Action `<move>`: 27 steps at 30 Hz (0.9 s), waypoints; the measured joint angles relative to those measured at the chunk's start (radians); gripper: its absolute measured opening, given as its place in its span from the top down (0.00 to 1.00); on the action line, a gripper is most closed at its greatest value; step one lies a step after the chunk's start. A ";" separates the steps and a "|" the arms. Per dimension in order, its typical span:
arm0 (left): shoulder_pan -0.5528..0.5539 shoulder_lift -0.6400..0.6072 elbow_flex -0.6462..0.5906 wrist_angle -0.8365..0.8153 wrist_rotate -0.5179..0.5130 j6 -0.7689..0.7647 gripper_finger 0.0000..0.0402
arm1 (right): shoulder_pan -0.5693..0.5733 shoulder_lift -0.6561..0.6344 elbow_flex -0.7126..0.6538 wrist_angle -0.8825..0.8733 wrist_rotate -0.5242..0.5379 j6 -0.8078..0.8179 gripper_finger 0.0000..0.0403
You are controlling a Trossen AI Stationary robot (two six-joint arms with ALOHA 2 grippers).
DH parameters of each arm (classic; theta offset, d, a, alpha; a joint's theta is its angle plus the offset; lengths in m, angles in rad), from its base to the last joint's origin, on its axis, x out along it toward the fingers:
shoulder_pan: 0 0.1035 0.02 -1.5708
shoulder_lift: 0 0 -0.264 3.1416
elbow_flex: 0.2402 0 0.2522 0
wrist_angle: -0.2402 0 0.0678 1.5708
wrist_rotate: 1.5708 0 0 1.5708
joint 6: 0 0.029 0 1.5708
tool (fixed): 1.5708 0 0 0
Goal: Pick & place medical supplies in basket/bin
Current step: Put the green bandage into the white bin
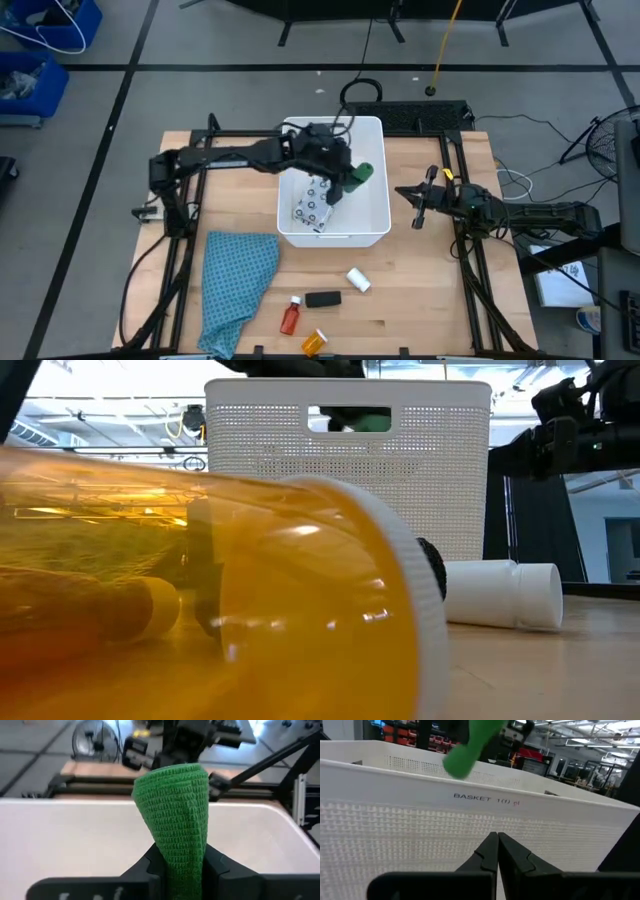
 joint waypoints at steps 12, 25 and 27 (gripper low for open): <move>0.012 0.174 0.046 -0.091 -0.015 0.124 0.85 | 0.000 0.000 -0.001 -0.036 -0.003 0.018 1.00; -0.025 0.280 0.046 -0.132 -0.080 0.255 0.85 | 0.000 0.000 -0.001 -0.037 -0.003 0.019 1.00; -0.026 0.284 0.046 -0.148 -0.080 0.268 0.84 | 0.000 0.000 -0.001 -0.036 -0.003 0.018 1.00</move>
